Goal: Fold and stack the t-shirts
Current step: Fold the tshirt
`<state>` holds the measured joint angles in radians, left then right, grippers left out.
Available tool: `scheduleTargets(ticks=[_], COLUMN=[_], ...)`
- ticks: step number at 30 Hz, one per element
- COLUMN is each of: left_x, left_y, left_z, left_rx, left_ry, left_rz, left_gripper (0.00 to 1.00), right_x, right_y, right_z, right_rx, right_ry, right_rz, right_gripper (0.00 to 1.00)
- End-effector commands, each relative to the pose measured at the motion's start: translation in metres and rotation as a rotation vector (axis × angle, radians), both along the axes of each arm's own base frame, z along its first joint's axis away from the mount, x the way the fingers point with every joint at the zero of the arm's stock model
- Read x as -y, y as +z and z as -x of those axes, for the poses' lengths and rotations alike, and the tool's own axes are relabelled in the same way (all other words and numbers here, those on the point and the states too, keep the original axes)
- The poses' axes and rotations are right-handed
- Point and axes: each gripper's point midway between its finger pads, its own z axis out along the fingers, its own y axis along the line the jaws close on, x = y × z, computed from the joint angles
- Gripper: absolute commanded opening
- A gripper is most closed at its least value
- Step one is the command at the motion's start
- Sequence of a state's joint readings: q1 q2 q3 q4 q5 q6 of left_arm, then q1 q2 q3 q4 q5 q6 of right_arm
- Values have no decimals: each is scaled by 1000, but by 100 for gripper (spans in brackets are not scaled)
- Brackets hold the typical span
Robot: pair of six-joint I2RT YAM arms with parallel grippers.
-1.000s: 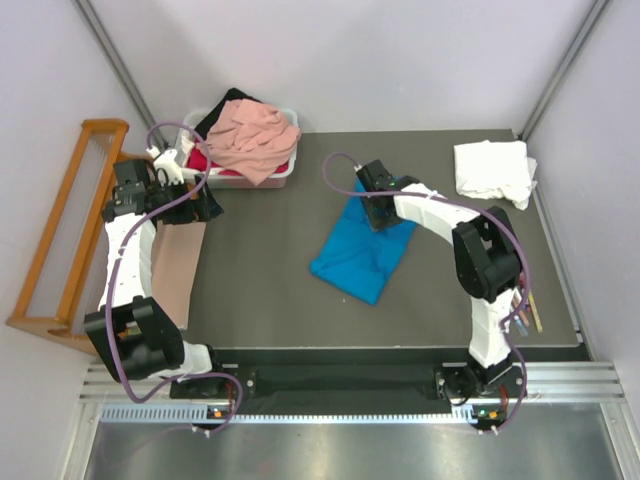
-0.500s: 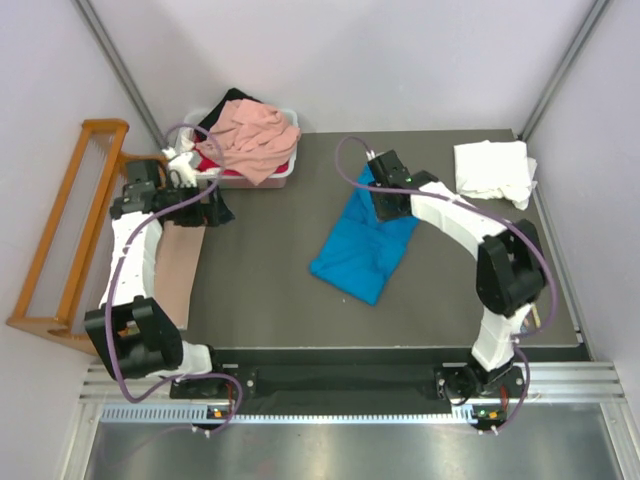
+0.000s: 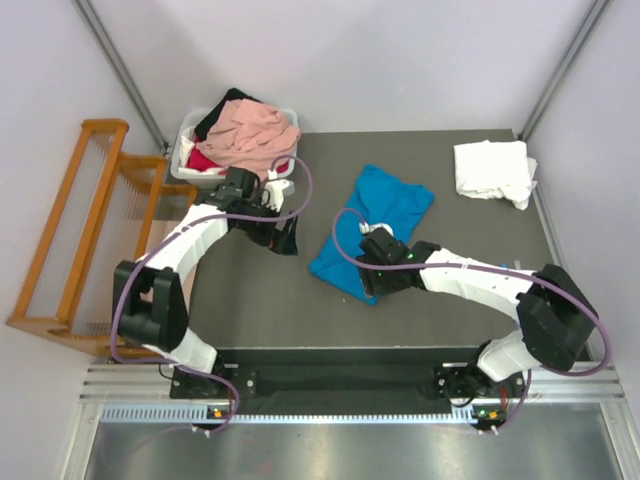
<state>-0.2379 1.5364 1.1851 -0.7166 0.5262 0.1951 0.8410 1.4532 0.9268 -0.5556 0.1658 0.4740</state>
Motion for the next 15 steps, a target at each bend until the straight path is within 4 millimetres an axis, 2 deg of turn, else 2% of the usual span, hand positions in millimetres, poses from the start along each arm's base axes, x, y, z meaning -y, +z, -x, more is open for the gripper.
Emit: scheduleTargets(ticks=[1,7,15], left_x=[13,38,59], left_y=[-19,-47,-55], left_z=[-19,-19,-21], left_rx=[18,-31,-47], left_ry=[-32,-85,-122], left_rz=[3,-17,-8], left_gripper=[99,99,98], right_x=[-16,-22,-29], right_y=[-5,-11,-12], right_z=[4,6,9], right_rx=[-2,-16,-34], right_ry=[-77,-80,-81], right_rz=[-84,-95,-118], right_gripper=[59,59,57])
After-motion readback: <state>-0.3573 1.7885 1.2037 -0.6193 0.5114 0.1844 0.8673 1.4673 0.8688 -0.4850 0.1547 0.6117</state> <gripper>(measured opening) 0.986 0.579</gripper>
